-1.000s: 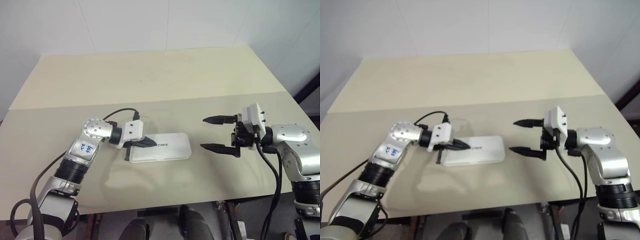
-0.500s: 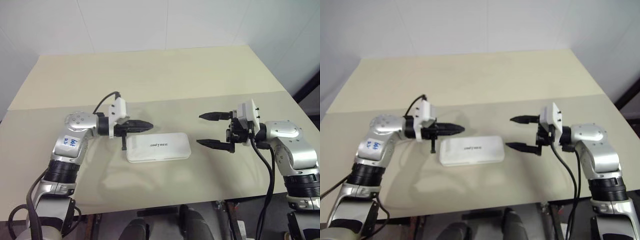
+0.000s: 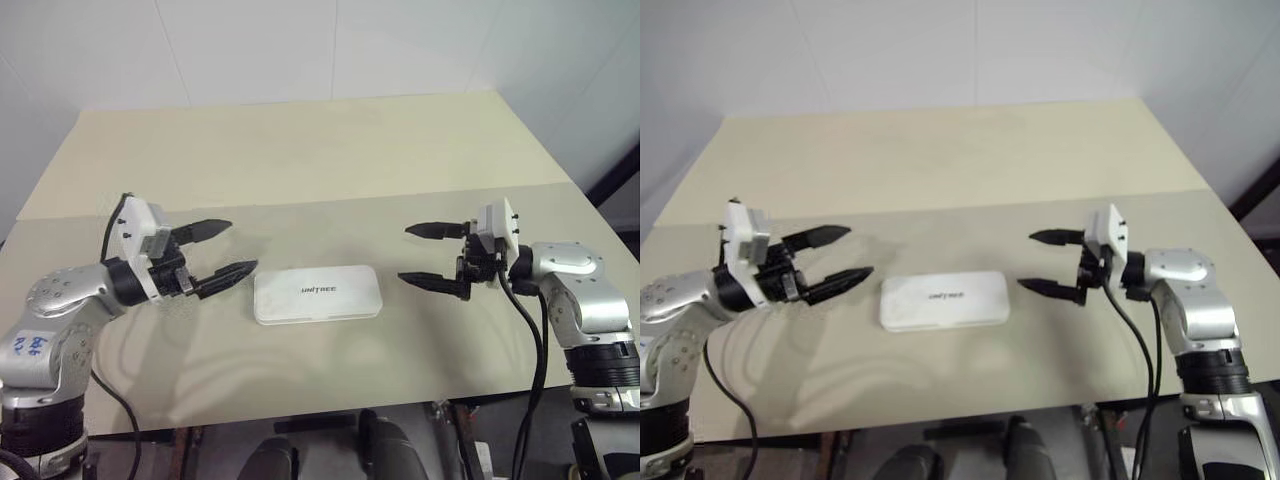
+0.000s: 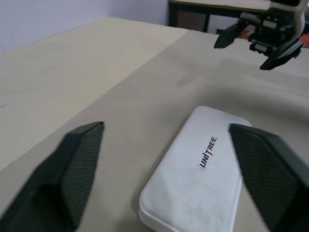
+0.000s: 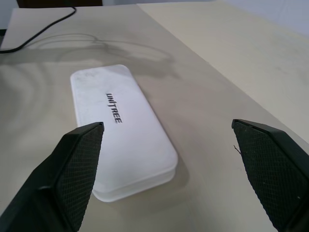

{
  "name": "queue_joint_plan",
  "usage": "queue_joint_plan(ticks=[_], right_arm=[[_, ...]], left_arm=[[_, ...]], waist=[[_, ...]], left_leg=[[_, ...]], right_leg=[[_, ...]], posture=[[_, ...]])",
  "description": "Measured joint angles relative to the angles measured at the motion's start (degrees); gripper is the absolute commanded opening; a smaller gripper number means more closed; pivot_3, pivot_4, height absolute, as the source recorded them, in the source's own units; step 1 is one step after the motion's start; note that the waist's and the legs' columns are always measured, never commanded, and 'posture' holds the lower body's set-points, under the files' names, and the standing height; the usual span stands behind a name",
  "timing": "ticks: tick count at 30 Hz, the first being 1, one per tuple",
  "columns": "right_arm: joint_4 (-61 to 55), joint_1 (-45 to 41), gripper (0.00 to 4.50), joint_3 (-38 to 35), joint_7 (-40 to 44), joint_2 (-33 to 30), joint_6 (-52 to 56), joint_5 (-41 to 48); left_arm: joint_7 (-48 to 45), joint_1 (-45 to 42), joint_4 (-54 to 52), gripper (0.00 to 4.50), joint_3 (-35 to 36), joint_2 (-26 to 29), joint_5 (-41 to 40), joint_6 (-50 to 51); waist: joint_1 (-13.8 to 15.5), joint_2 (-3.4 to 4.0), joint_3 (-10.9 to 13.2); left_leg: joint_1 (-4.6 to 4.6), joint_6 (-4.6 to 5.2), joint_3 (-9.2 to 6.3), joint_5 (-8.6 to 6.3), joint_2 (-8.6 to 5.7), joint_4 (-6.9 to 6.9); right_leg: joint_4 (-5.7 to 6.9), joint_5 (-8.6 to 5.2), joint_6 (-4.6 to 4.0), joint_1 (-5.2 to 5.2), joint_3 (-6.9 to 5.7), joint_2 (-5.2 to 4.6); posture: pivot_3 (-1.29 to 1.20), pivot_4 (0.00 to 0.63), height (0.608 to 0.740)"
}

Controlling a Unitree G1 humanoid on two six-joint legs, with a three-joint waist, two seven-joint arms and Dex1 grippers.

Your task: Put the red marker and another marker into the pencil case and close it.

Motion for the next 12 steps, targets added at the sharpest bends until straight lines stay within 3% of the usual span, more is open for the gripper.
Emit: queue_joint_plan(ticks=[7, 12], right_arm=[[1.9, -2.0, 4.50, 0.0, 0.0, 0.0, -1.7, -0.9], [3.9, -3.1, 4.50, 0.2, 0.1, 0.6, -1.8, -1.6]], left_arm=[[1.4, 5.0, -2.2, 4.48, -0.7, 0.3, 0.6, -2.5], [0.1, 8.4, 0.6, 4.48, -3.9, 1.8, 8.7, -14.3]], waist=[[-0.2, 0.00, 0.0], [-0.2, 0.01, 0.0]], left_leg=[[0.01, -0.04, 0.04, -0.01, -0.03, -0.08], [0.02, -0.04, 0.09, -0.01, -0.05, -0.07]], right_leg=[[-0.05, 0.00, -0.02, -0.03, 0.01, 0.07], [-0.06, 0.03, -0.08, -0.02, 0.02, 0.10]], posture=[[0.00, 0.150, 0.740], [0.00, 0.150, 0.740]])
